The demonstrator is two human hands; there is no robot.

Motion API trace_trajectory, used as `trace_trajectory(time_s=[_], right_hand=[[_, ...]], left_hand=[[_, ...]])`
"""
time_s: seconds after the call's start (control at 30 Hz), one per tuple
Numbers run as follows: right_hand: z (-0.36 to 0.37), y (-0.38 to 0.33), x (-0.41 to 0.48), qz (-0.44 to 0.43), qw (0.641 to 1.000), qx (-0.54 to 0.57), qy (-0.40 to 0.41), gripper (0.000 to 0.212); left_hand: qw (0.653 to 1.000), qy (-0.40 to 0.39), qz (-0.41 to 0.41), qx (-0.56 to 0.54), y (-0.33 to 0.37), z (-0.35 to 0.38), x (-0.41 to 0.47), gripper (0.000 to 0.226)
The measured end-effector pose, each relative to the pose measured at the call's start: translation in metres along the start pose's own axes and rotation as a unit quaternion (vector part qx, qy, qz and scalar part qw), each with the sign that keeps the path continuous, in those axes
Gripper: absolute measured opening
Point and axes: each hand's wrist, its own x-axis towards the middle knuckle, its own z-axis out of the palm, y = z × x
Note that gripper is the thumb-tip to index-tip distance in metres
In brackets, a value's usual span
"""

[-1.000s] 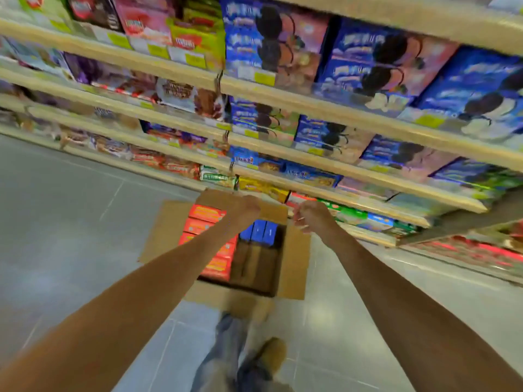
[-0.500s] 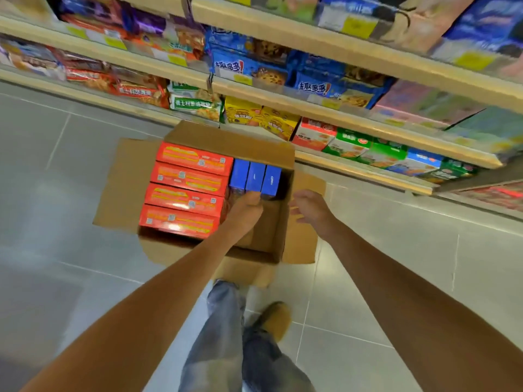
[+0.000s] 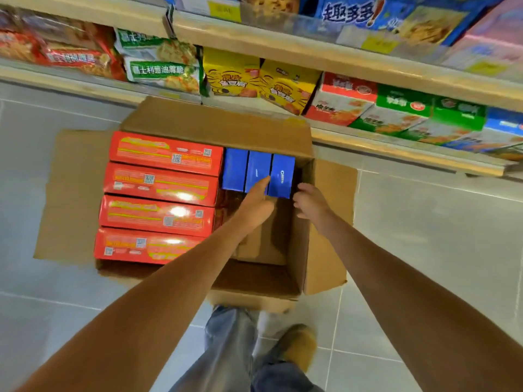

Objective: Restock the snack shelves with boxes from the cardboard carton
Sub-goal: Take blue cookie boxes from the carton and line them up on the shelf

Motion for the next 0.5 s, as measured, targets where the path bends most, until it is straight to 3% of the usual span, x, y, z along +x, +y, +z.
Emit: trace_trajectory(time_s=[0.1, 0.23, 0.5], right_hand=[[0.004, 0.0, 0.016, -0.004, 1.0, -0.01, -0.01, 0.052], [0.008, 0.002, 0.024, -0.017, 1.0, -0.016, -0.012, 0.029], [0.006, 0.009, 0.026, 0.032, 0.999, -0.024, -0.013, 0.044]], left_hand=[[0.999, -0.01, 0.026, 0.04, -0.003, 0.0, 0.013, 0.061], [0.999, -0.017, 0.034, 0.027, -0.003, 0.006, 0.016, 0.057], [0.996, -0.051, -0.063, -0.028, -0.011, 0.019, 0.021, 0.05]])
